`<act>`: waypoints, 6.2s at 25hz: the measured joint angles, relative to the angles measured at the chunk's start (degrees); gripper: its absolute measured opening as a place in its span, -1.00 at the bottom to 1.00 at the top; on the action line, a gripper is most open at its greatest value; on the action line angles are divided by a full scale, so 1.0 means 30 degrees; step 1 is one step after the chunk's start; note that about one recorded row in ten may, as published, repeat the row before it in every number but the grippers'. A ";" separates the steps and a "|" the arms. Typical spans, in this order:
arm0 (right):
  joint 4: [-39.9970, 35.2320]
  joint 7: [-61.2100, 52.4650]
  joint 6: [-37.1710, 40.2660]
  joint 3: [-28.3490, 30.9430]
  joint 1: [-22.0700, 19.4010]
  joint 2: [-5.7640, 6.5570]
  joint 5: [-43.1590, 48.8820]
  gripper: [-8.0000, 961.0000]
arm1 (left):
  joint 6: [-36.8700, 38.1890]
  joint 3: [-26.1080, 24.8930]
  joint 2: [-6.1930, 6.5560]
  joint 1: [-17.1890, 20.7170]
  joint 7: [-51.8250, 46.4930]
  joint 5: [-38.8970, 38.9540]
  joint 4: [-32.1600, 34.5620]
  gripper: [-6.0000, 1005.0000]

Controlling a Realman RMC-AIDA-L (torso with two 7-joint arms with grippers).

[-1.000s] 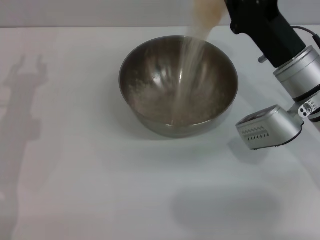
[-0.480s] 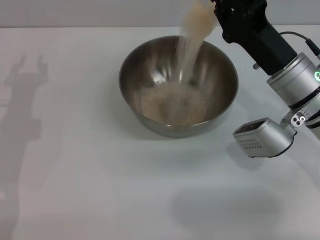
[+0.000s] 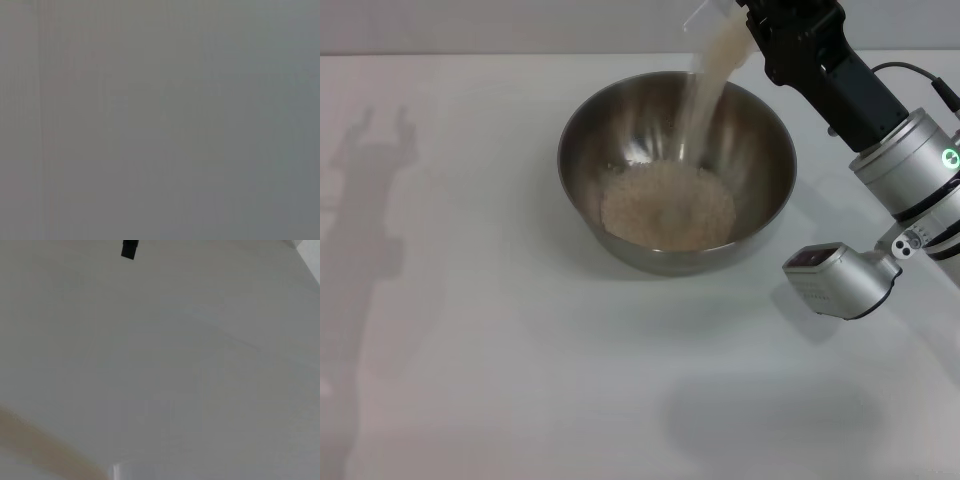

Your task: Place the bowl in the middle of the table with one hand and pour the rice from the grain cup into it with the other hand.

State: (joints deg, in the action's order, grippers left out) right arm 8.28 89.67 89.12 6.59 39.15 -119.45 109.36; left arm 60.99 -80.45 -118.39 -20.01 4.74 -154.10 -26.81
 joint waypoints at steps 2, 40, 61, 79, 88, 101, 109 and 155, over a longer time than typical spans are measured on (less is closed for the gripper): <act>-0.0002 0.0010 -0.0001 0.0000 0.0025 0.0000 0.0000 -0.95 | 0.0012 -0.0014 0.0000 0.0002 0.0000 0.0008 -0.0002 -0.18; 0.5212 -0.6672 -0.1416 0.4633 -0.2502 -0.0048 0.0252 -0.94 | -0.0394 -0.0458 -0.0004 -0.0150 -0.0010 0.0009 -0.0191 -0.18; 0.8075 -1.7045 -0.1773 0.7306 -0.6111 -0.0084 -0.4307 -0.93 | -0.0283 0.0039 0.0015 0.0310 -0.0052 -0.0148 -0.0540 -0.18; 0.6741 -2.2385 -0.4470 0.7769 -0.6088 -0.0009 -0.7044 -0.92 | -0.0458 0.0681 0.0001 0.0701 -0.0053 -0.0168 -0.0898 -0.18; 0.6233 -2.3530 -0.7088 0.8861 -0.5700 -0.0006 -0.7071 -0.92 | -0.0468 0.0685 0.0000 0.0696 -0.0030 -0.0166 -0.0938 -0.18; 0.5440 -2.5040 -0.9975 0.9363 -0.4957 -0.0001 -0.7072 -0.91 | -0.0467 0.0646 0.0026 0.0479 -0.0019 -0.0168 -0.0963 -0.18; 0.5067 -2.5296 -1.0606 0.9269 -0.4749 0.0010 -0.7005 -0.91 | -0.0943 0.0634 0.0063 0.0402 0.0001 -0.0166 -0.0949 -0.18; 0.5817 -2.5404 -0.9138 0.6390 -0.6704 -0.0017 -0.6812 0.10 | -0.0768 0.0683 0.0049 0.0638 0.0000 -0.0605 -0.1201 -0.18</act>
State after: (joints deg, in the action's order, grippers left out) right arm 25.73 13.45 61.70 25.76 19.04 -119.50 88.93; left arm 58.68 -78.40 -118.24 -18.10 4.74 -155.91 -30.41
